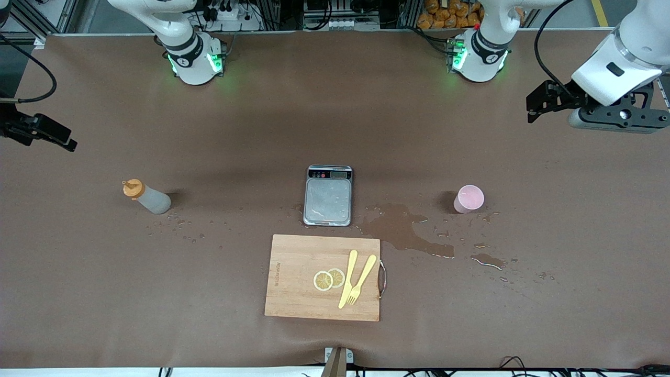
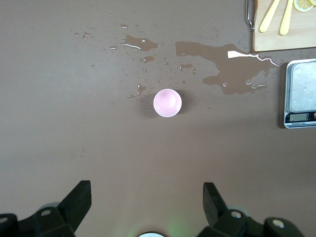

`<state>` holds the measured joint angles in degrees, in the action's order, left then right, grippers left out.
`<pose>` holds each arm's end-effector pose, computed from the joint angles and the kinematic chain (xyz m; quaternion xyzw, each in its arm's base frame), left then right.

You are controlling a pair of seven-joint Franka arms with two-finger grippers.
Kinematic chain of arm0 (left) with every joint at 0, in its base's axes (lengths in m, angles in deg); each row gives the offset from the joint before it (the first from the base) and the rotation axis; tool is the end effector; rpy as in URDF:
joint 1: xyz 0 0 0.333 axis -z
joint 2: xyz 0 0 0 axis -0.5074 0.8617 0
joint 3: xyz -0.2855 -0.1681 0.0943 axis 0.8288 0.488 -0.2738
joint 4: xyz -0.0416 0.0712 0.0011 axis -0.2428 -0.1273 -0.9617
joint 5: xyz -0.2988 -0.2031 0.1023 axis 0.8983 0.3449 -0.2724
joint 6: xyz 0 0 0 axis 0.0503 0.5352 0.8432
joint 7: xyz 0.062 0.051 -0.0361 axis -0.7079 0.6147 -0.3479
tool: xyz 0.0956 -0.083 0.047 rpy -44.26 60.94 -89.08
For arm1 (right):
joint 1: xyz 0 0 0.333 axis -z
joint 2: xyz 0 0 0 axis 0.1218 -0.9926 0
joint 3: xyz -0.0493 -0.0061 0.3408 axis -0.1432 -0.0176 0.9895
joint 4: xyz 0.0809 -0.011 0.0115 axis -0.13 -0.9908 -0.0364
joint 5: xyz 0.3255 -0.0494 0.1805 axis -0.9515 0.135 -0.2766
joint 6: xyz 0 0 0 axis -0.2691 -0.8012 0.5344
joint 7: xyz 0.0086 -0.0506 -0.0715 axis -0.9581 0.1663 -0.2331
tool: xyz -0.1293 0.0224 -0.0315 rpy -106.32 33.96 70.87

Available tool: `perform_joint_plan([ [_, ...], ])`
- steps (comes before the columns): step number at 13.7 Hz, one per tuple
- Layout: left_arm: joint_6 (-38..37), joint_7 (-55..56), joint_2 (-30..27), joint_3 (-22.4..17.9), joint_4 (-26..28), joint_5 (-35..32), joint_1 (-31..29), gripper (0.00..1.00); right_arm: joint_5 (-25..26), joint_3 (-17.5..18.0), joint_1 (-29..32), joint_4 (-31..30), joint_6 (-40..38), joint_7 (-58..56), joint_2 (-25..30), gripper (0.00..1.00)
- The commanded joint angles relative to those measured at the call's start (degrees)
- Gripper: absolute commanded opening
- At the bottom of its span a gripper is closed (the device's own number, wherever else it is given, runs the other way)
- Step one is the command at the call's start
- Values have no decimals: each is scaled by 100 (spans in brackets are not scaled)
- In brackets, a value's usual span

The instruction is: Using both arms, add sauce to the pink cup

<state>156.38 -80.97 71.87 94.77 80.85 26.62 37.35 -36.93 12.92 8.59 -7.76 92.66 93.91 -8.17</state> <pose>0.5026 -0.1108 0.6391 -0.9973 0.0703 0.0178 0.0076 0.5346 -0.0286 0.6276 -0.9969 0.0778 0.0005 0.0085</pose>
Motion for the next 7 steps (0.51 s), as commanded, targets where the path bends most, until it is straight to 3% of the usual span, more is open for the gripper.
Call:
perform_joint_plan([
  [1,-122,-115,22,34,-138,53,-45,100,123,3,-54,-63,51,79,49,100],
  [7,-122,-247,39,52,-138,-1,-45,100,123,3,-62,-28,78,79,49,100],
])
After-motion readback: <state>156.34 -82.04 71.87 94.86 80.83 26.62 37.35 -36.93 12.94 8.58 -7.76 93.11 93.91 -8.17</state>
